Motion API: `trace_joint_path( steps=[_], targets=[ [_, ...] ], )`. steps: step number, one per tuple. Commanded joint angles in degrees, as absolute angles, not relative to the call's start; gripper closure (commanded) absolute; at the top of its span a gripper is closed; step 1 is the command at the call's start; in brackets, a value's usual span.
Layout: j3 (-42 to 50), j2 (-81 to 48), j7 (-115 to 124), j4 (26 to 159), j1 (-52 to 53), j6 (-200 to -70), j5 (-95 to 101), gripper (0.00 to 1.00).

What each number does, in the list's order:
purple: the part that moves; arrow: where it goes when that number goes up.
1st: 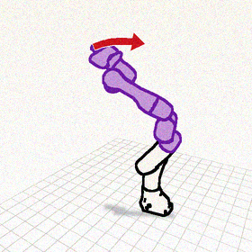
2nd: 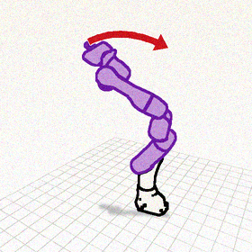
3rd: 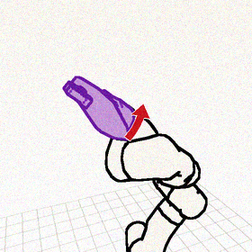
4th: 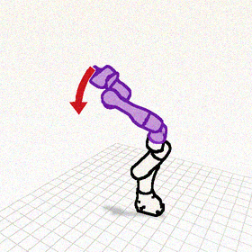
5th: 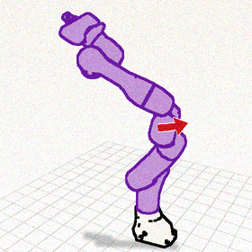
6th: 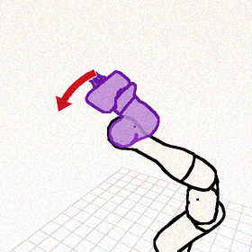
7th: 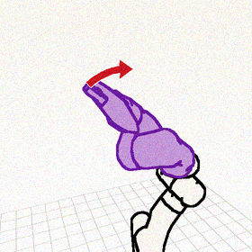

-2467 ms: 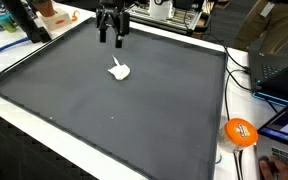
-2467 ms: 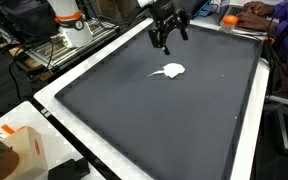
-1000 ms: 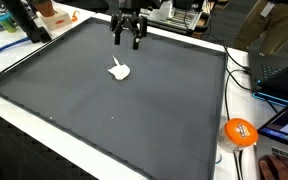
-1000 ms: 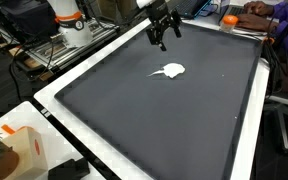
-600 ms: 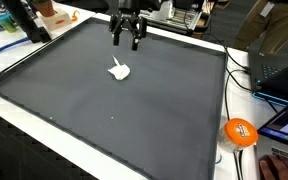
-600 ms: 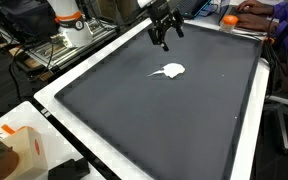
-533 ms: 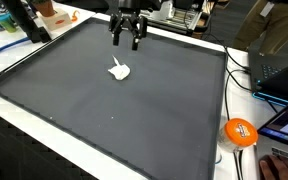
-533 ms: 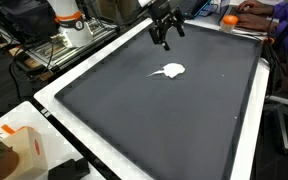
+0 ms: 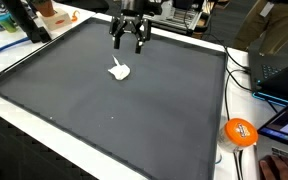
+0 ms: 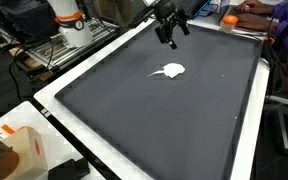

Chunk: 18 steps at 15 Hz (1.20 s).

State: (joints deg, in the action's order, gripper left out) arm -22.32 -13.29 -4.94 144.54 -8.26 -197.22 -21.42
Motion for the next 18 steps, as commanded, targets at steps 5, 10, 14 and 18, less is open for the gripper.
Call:
trace_joint_path(
  steps=[5, 10, 14, 18],
  targets=[
    [-22.54, -11.17, -5.69, 149.11, -9.86, -196.91, -21.08, 0.00],
    [-22.51, -11.47, -5.61, 151.16, -10.25, -196.35, -20.90, 0.00],
    [-23.58, -10.96, -4.50, 151.23, -11.11, -195.58, -20.41, 0.00],
    [-11.29, -3.93, 1.18, 149.75, -3.08, -178.86, -12.98, 0.00]
  ],
)
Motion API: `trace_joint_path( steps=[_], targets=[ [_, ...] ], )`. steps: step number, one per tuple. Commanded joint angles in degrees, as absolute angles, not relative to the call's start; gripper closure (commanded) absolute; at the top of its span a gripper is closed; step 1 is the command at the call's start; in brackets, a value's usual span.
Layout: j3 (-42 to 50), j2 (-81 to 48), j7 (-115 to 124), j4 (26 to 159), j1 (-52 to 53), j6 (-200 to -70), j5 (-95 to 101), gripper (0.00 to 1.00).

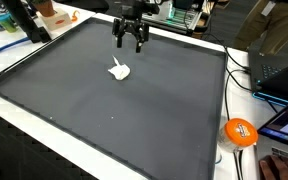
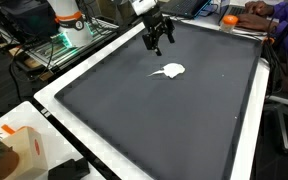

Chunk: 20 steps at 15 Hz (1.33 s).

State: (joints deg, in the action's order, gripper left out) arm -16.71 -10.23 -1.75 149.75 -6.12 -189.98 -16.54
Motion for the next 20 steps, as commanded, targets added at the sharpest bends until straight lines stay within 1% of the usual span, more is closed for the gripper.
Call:
trace_joint_path(
  steps=[1, 3, 4, 5, 6, 8, 10, 11, 12, 14, 16, 20],
  targets=[
    [-12.95, -3.36, -1.25, 148.87, -4.41, -174.42, -14.34, 0.00],
    [-8.72, -1.60, 1.32, 146.74, -1.77, -164.99, -9.43, 0.00],
    [-10.13, -0.96, 4.49, 144.90, -3.75, -160.12, -5.04, 0.00],
    [-7.42, -1.31, 5.73, 142.03, -0.88, -155.26, -3.35, 0.00],
    [-7.61, -1.37, 6.20, 139.11, -0.57, -150.57, -2.88, 0.00],
    [-7.59, -3.02, 5.01, 131.87, 0.77, -141.11, -5.46, 0.00],
    [-6.96, -6.12, 8.72, 124.73, 1.51, -132.52, -2.49, 0.00],
    [-6.48, -8.29, 11.41, 121.73, 1.70, -130.51, -1.40, 0.00],
    [-6.68, -3.20, 7.45, 127.54, 1.99, -134.46, -4.18, 0.00],
    [-6.18, -5.71, 9.43, 123.51, 2.20, -131.74, -3.26, 0.00],
    [-5.87, -7.60, 9.67, 122.34, 2.18, -131.67, -3.19, 0.00],
    [-3.62, -10.06, 16.50, 122.68, 2.55, -137.59, -0.24, 0.00]
  ],
)
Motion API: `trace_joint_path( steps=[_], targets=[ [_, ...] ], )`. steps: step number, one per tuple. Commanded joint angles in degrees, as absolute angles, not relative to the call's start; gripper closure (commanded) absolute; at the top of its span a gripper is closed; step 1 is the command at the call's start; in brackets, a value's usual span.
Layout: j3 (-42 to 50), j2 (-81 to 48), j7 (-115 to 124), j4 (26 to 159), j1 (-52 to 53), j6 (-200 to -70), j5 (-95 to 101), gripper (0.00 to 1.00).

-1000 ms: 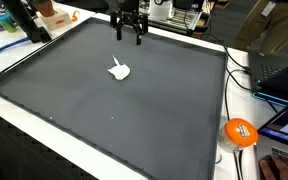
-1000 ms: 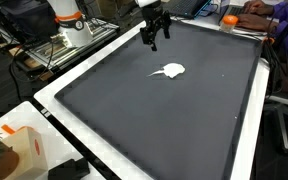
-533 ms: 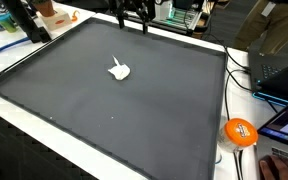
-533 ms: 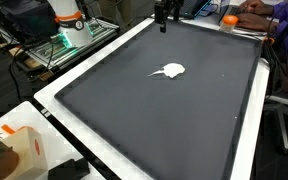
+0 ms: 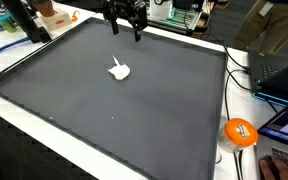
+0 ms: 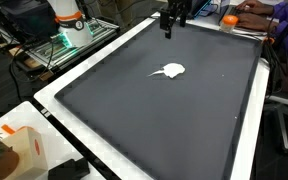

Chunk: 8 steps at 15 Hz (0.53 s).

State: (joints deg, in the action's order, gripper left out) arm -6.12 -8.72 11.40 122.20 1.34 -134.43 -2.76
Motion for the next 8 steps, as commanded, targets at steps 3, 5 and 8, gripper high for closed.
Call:
trace_joint_path(
  steps=[3, 5, 8],
  targets=[
    [-1.57, -12.00, 21.26, 122.51, 2.53, -137.43, 0.29, 0.00],
    [-0.61, -13.32, 23.49, 122.25, 2.85, -136.83, 0.52, 0.05],
    [-0.09, -16.18, 25.37, 121.48, 3.55, -137.62, 0.13, 0.10]
  ],
)
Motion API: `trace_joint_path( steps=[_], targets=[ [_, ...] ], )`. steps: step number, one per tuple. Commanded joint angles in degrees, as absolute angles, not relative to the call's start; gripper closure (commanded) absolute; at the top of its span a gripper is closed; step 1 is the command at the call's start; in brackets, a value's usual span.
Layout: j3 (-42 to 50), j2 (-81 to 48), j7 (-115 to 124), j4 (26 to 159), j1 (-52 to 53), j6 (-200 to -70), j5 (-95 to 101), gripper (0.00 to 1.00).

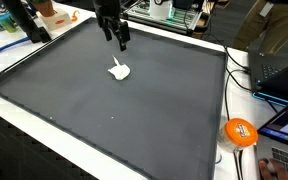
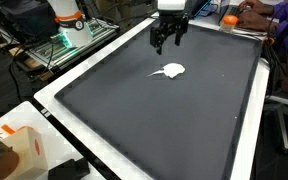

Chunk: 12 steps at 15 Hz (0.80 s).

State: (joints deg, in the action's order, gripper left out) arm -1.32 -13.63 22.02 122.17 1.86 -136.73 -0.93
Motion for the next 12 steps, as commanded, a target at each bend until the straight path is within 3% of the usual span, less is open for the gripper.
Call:
trace_joint_path(
  steps=[1, 2, 3, 10, 12],
  targets=[
    [0.04, -17.03, 25.93, 121.17, 3.75, -137.64, -0.17, 0.16],
    [0.19, -17.86, 26.54, 120.92, 3.97, -137.79, -0.33, 0.14],
    [0.38, -18.73, 27.12, 120.57, 4.16, -137.82, -0.47, 0.19],
    [1.59, -23.96, 30.23, 117.86, 5.44, -139.40, -1.34, 0.14],
    [1.82, -25.22, 30.71, 117.00, 5.84, -139.32, -1.28, 0.24]
  ],
)
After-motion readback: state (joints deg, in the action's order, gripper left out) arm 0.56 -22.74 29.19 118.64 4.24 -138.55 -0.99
